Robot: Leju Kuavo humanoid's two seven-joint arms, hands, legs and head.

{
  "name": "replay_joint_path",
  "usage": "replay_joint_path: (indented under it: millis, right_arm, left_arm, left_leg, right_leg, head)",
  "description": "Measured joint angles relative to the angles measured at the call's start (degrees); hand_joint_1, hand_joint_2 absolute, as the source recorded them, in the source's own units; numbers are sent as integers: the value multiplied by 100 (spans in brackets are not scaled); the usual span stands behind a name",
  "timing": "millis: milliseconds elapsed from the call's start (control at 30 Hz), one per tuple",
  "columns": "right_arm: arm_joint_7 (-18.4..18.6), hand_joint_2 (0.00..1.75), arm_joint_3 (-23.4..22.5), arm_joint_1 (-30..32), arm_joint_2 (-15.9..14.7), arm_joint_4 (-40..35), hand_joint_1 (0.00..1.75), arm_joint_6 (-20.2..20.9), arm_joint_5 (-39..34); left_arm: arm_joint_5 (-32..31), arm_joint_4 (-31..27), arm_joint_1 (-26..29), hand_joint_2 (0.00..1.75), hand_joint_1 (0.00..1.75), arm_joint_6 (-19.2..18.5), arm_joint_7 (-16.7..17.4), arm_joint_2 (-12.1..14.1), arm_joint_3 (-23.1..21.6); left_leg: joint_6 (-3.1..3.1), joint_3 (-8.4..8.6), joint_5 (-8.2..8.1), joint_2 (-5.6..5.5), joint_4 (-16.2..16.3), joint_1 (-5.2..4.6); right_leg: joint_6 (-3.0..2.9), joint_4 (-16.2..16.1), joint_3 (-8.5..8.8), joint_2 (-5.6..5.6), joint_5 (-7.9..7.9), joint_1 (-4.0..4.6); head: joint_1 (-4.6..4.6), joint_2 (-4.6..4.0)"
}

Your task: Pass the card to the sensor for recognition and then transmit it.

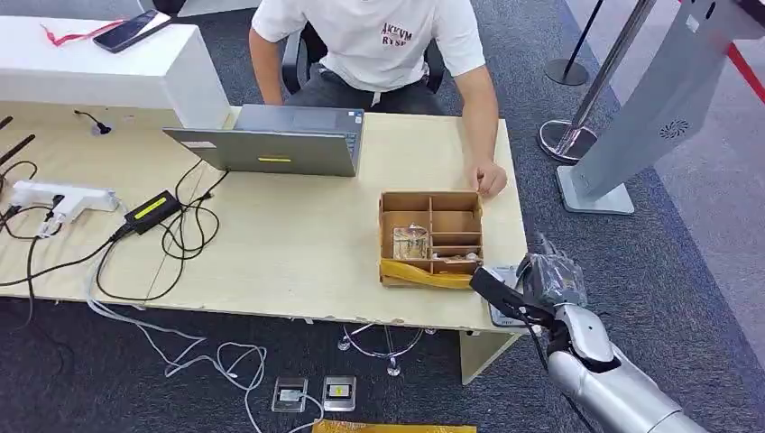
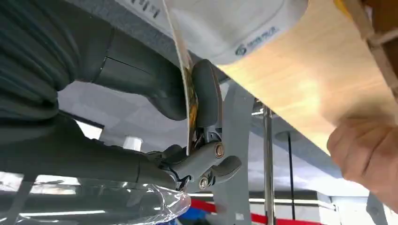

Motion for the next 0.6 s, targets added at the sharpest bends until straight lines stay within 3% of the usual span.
replay_joint_path:
  millis: [433, 600]
  right_arm:
    - [293, 175, -90, -826, -26, -214, 175, 122, 445]
    - [378, 175, -81, -1702, -15, -256, 175, 341, 536]
  left_arm:
    - [-26, 2, -5, 175, 0, 2, -118, 9, -4]
    - [-101, 2, -6, 175, 0, 0, -127, 13, -2]
  left_leg:
    - [0, -14, 1, 7, 0, 0]
    - [-1, -13, 2, 8, 0, -2]
  right_leg:
    - [1, 3, -11, 4, 1, -1]
    - [2, 3, -16, 11, 2, -2]
  head:
    - [-2, 0]
    - [-2, 0]
